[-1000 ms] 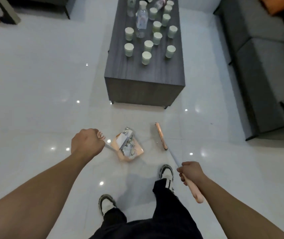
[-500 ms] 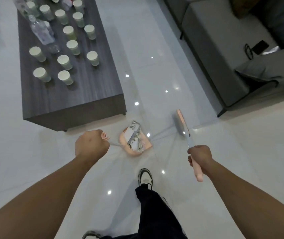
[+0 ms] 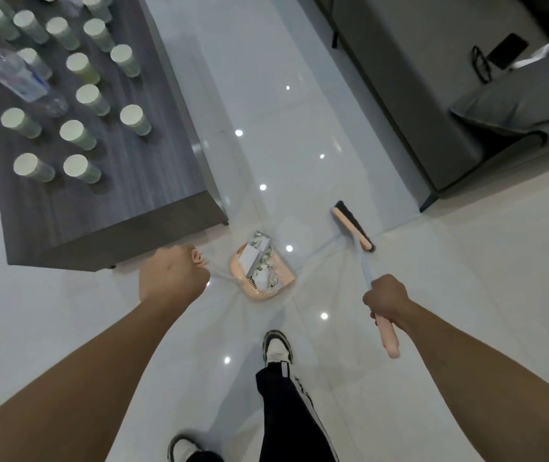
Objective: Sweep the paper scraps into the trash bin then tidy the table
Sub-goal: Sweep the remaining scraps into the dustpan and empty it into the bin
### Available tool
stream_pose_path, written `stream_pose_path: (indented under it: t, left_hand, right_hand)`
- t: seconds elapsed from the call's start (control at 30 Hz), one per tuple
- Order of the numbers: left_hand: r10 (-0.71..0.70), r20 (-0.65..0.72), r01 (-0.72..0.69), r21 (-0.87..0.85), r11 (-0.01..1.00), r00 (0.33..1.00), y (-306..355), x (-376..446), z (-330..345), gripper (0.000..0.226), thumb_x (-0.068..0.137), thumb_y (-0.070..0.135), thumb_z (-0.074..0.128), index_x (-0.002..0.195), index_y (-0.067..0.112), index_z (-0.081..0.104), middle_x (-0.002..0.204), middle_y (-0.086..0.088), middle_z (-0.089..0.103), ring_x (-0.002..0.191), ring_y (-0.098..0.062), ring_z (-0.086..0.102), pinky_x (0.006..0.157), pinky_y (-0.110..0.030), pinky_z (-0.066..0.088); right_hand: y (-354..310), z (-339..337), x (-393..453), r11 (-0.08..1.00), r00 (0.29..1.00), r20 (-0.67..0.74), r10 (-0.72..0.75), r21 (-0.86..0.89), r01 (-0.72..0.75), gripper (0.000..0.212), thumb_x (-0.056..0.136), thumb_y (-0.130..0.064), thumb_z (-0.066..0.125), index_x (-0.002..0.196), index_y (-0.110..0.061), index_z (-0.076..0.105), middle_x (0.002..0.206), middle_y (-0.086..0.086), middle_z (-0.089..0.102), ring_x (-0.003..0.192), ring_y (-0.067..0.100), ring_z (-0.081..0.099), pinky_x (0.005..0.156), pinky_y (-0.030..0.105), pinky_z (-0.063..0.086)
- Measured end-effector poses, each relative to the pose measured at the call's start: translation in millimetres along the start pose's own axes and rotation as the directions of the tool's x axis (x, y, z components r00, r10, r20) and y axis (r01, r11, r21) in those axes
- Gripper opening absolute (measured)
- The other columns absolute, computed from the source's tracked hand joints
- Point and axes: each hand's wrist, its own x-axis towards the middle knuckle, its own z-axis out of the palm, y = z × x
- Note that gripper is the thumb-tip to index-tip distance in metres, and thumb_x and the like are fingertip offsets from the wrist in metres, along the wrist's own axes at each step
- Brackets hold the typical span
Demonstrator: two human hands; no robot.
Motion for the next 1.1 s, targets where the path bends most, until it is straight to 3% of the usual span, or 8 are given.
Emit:
stream_pose_path:
  t: [0.13,0.3,0.43,0.57,0.7,0.87,1.1]
  left_hand:
    - [0.02,0.013,-0.02,0.004,1.0,1.0,13.4,-6.3,3.2,0.008,0.07,0.024,0.055,0.063,0.02,0.053,0.061,0.0,0.056,0.058,-0.026,0.055,0.054,-0.027,0.04]
    - [0.01,0.033,-0.009,-0.021,1.0,0.999,9.7,-13.8,4.4,0.011,0.072,0.026,0.056,0.063,0.02,0.053,0.062,0.0,0.057,0.06,-0.026,0.057,0.055,-0.027,0.044]
    - [-0.001,0.021,0.002,-0.053,0.999,1.0,1.1,-25.9,7.6,0.007,0.071,0.021,0.055,0.064,0.02,0.055,0.06,0.0,0.057,0.058,-0.024,0.056,0.057,-0.027,0.049]
    - [-0.026,0.009,0.027,-0.079,0.997,1.0,-9.8,-38.6,8.2,0.006,0.072,0.019,0.057,0.067,0.02,0.057,0.062,-0.001,0.057,0.059,-0.023,0.055,0.057,-0.028,0.049]
    - [-0.075,0.007,0.075,-0.131,0.989,0.997,-32.5,-65.0,15.5,0.006,0.072,0.015,0.055,0.07,0.021,0.057,0.065,0.0,0.058,0.06,-0.022,0.054,0.055,-0.026,0.043]
    - [-0.148,0.045,0.154,-0.201,0.967,0.988,-88.4,-106.8,32.1,0.007,0.075,0.017,0.053,0.068,0.02,0.053,0.064,-0.001,0.056,0.058,-0.022,0.052,0.05,-0.026,0.033]
    - [-0.363,0.043,0.353,-0.365,0.862,0.931,-187.9,-163.1,53.6,0.012,0.078,0.023,0.048,0.068,0.02,0.052,0.065,-0.003,0.059,0.06,-0.026,0.056,0.055,-0.029,0.043]
  right_hand:
    - [14.4,17.3,-35.5,0.991,0.99,0.14,-0.003,-0.133,0.022,0.025,0.088,0.002,0.056,0.113,0.005,0.057,0.095,0.021,0.06,0.053,0.029,0.062,0.038,0.027,0.048]
    - [30.8,30.0,-69.3,0.994,0.963,0.267,-0.036,-0.091,0.062,0.047,0.086,0.004,0.056,0.133,0.002,0.053,0.108,0.023,0.058,0.049,0.025,0.056,0.036,0.022,0.044]
    - [37.5,32.6,-87.2,0.998,0.943,0.333,-0.025,-0.051,0.044,0.039,0.084,-0.002,0.059,0.123,-0.006,0.059,0.076,0.013,0.055,0.04,0.018,0.05,0.04,0.021,0.041]
    - [45.5,31.5,-97.0,0.999,0.947,0.318,-0.036,0.008,0.036,0.035,0.082,-0.003,0.063,0.116,-0.011,0.061,0.066,0.01,0.055,0.04,0.017,0.05,0.043,0.023,0.041]
    - [52.1,38.2,-109.7,0.998,0.957,0.285,-0.054,0.029,0.047,0.05,0.08,-0.005,0.065,0.13,-0.013,0.06,0.062,0.009,0.057,0.041,0.017,0.051,0.042,0.023,0.042]
    - [40.3,64.0,-137.2,0.991,0.954,0.278,-0.113,-0.043,0.13,0.059,0.082,-0.007,0.066,0.139,-0.011,0.054,0.064,0.01,0.059,0.041,0.017,0.052,0.042,0.022,0.043]
    - [-1.0,127.6,-185.3,0.944,0.933,0.311,-0.182,-0.211,0.255,0.056,0.083,-0.005,0.066,0.138,-0.009,0.055,0.068,0.011,0.059,0.044,0.017,0.052,0.04,0.021,0.041]
